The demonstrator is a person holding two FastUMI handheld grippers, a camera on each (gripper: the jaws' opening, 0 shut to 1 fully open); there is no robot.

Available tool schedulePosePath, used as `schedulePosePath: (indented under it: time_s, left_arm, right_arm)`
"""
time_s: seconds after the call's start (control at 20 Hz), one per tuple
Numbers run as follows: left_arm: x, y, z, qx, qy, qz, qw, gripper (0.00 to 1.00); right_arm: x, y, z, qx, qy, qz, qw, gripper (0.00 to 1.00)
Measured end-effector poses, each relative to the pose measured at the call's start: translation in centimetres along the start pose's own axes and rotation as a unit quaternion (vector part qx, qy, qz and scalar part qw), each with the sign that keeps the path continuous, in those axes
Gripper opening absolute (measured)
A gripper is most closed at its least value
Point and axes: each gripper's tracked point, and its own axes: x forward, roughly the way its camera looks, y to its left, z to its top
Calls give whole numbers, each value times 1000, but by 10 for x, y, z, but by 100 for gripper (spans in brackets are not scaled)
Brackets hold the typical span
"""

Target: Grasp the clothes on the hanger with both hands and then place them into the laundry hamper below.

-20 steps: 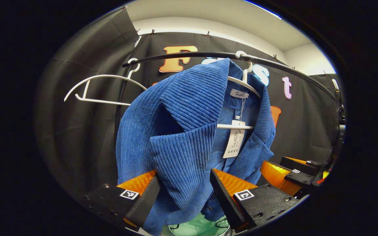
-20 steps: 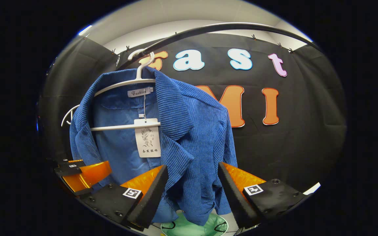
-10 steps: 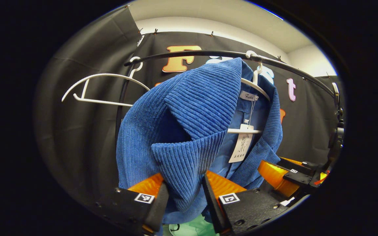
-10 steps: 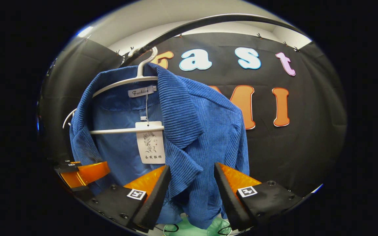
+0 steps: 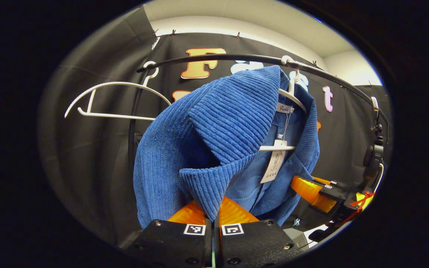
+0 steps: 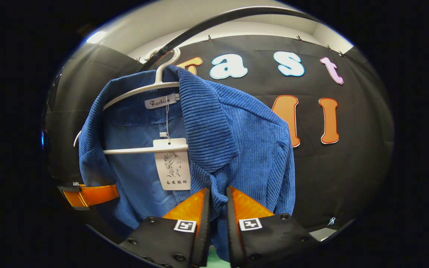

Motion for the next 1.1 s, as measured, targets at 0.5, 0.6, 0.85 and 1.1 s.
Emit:
schedulePosePath:
  time_s: [0.5,0.6,0.85,1.1]
  left_arm:
    - [-32,-2,23,-8,-8,-36,999,0]
    - [-39,-1,31,-10,-16,-38,999,0]
    - [-53,1,51,-21,-32,-45,998,0]
    - [-68,7,72,-17,-48,-45,998,0]
  right_arm:
    - [-6,-1,13,170,4,97,981,7]
    - [-11,0,19,214,8,119,970,7]
    - [-14,-6,44,317,1,176,932,7]
    - [-19,-22,73,408,-13,213,888,8]
